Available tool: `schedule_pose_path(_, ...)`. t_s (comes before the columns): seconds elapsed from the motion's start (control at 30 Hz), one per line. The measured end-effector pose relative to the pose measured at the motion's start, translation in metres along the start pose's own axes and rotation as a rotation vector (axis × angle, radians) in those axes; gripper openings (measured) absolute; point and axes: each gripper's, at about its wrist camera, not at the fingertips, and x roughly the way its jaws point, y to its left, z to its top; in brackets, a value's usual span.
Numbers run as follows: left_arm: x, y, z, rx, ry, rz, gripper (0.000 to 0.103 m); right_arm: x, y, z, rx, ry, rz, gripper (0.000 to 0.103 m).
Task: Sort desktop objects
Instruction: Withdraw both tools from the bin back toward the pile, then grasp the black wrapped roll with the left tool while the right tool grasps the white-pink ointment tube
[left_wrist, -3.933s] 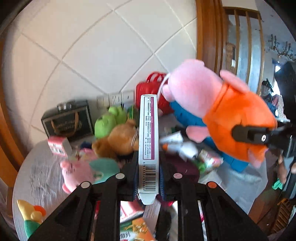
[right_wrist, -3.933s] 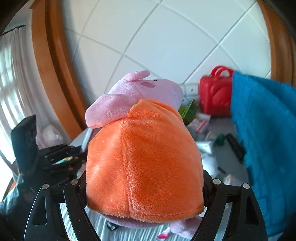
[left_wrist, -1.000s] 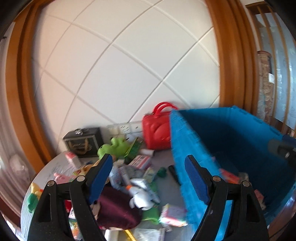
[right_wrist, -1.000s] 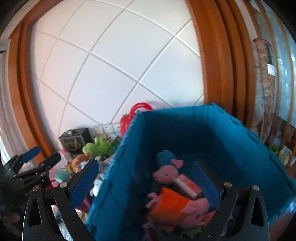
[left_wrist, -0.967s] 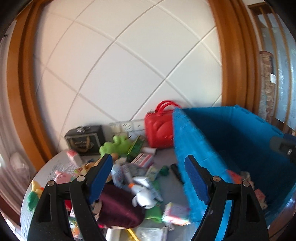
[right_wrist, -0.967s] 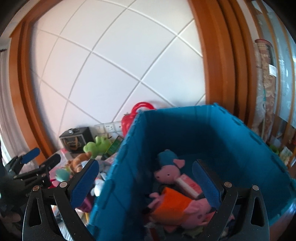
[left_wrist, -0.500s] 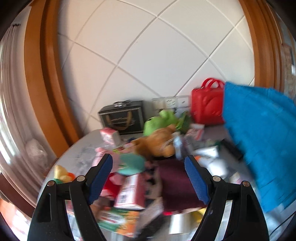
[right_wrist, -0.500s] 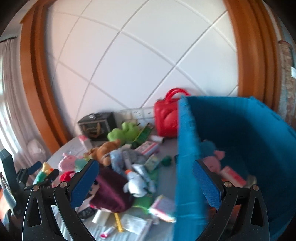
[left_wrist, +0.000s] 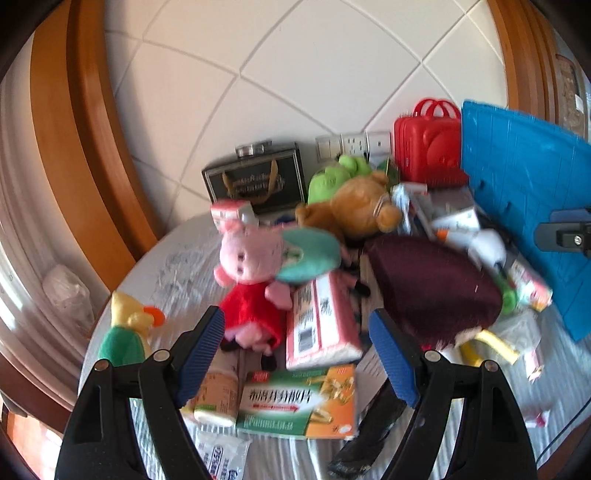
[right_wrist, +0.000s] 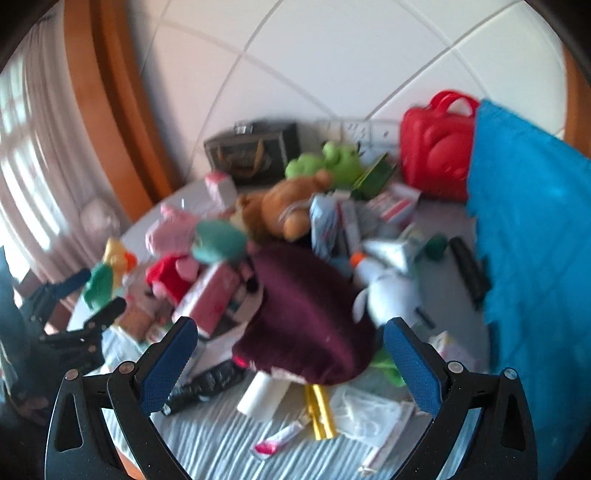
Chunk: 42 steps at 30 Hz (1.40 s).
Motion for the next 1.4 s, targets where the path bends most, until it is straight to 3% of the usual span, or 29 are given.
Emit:
schedule_pose_path(0.13, 0.021, 0.004, -0.029, -0.026, 0.086, 0.003, 0.08, 0.027, 0.005, -0.008, -0.013, 0.034, 0.042, 0.102)
schedule_pose_path(0.4, 0.065, 0.002, -0.075, -0.044, 0.211, -0.142, 0.08, 0.07, 0.008, -0.027, -0.05, 0.111, 0.085, 0.102)
schedule_pose_path(0.6, 0.073, 0.015, -0.089, -0.057, 0.252, -0.129, 0.08, 0.088, 0.006, -0.036, -0.021, 0.154, 0.119, 0.102)
schedule_pose_path(0.8, 0.065, 0.01, -0.102, -0.057, 0.275, -0.191, 0.08, 0.096, 0.019, -0.034, -0.061, 0.173, 0.137, 0.102)
schedule_pose_path(1.07, 0.054, -0.035, -0.114, 0.13, 0.253, -0.295, 0.08, 0.088, 0.002, -0.045, -0.019, 0.202, 0.111, 0.102)
schedule_pose_path(1.2, 0.07, -0.04, -0.125, 0.134, 0.301, -0.371, 0.08, 0.083, -0.009, -0.071, 0.07, 0.261, 0.127, 0.102)
schedule_pose_path(1.27, 0.075, -0.041, -0.132, 0.143, 0.326, -0.39, 0.078, 0.086, -0.007, -0.09, 0.097, 0.29, 0.109, 0.099)
schedule_pose_path(1.4, 0.073, -0.044, -0.132, 0.165, 0.304, -0.406, 0.071, 0.099, -0.003, -0.12, 0.153, 0.331, 0.059, 0.082)
